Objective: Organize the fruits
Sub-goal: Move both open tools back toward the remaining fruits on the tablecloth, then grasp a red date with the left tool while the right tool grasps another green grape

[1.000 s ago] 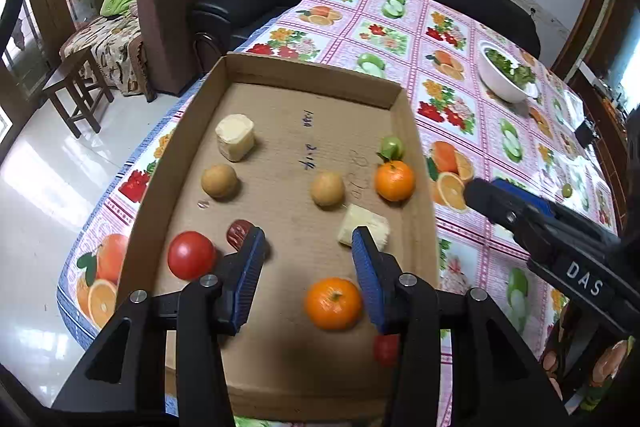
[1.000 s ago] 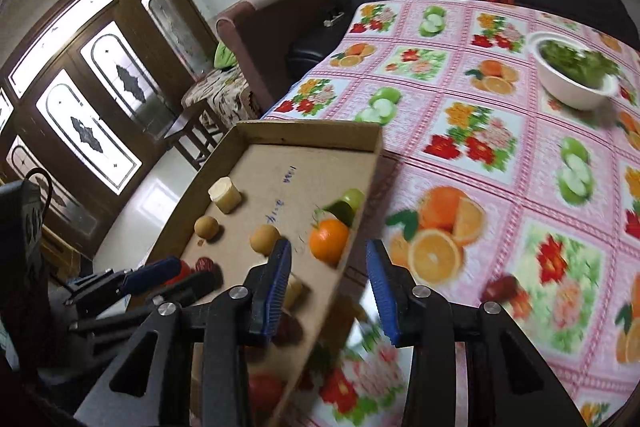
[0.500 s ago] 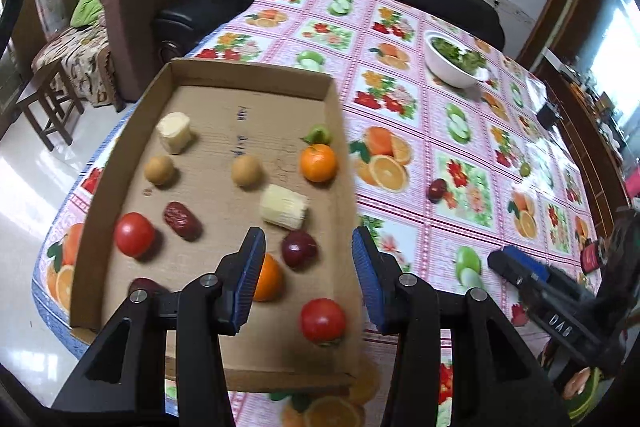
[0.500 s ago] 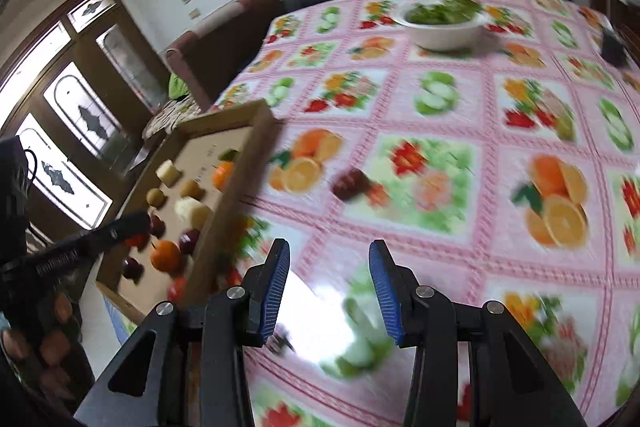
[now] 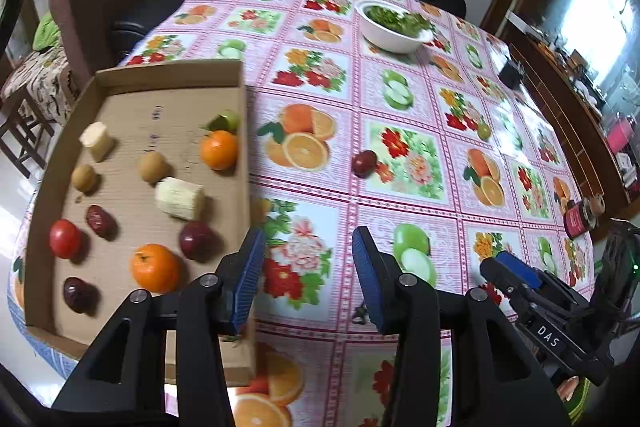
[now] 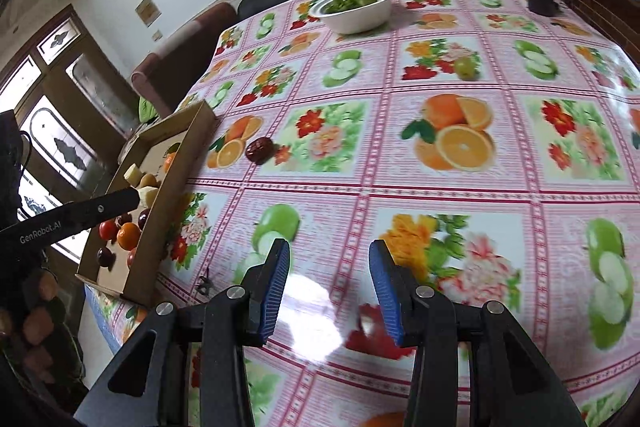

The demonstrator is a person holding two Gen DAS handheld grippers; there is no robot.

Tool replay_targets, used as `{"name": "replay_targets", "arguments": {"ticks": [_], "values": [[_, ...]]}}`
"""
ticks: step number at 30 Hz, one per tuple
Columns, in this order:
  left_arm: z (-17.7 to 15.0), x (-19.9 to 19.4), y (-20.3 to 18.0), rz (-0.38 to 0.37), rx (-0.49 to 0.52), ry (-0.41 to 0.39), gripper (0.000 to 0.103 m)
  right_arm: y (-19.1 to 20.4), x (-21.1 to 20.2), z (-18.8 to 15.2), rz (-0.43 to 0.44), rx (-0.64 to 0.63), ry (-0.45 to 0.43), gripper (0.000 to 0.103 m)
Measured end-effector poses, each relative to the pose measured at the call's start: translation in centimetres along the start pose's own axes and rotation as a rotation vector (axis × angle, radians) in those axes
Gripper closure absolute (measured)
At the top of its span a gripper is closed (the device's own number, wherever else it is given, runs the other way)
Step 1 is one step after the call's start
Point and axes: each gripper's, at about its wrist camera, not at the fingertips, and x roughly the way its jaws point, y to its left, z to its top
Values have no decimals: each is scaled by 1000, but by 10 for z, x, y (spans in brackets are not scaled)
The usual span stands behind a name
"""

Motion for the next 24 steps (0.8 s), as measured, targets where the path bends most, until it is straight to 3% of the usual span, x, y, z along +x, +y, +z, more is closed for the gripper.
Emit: {"name": "replay_targets", "arguments": {"ticks": [9, 19, 24], "values": [[8, 26, -31, -40, 43, 51, 60, -45, -21, 1, -60, 83, -51, 59], [33, 67, -47, -26, 29, 94, 60, -88, 29, 97, -184, 99, -65, 58], [48, 94, -50, 38, 26, 103, 60, -96, 59, 123, -233, 87, -41, 58]]}}
